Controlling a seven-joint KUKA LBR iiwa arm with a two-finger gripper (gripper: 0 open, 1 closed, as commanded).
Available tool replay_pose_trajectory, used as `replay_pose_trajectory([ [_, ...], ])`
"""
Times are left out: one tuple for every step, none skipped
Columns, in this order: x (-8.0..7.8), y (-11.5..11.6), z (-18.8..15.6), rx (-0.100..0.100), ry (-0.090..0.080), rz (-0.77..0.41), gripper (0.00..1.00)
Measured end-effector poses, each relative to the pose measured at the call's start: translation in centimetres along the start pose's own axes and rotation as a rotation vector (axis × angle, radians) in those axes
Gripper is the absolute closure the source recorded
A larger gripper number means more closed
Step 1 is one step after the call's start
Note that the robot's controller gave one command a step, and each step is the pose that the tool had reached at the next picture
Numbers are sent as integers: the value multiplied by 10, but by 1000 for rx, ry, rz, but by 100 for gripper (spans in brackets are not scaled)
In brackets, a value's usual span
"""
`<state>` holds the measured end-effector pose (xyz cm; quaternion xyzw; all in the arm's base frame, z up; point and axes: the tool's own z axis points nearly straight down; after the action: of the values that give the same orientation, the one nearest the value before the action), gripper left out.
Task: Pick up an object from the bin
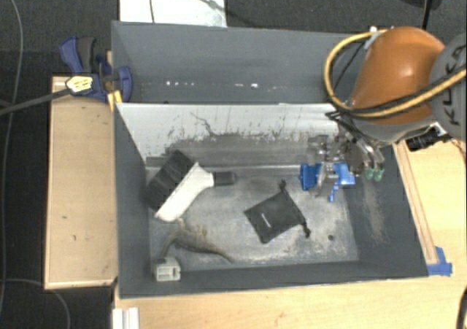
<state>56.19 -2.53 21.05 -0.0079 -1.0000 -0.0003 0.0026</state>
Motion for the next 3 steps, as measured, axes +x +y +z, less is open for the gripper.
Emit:
replay_pose_trajectory([
  [-1,0,-5,0,-8,-1,0],
  [0,-2,-47,-1,1,11,0],
  [-7,2,-109,0,-7,33,0],
])
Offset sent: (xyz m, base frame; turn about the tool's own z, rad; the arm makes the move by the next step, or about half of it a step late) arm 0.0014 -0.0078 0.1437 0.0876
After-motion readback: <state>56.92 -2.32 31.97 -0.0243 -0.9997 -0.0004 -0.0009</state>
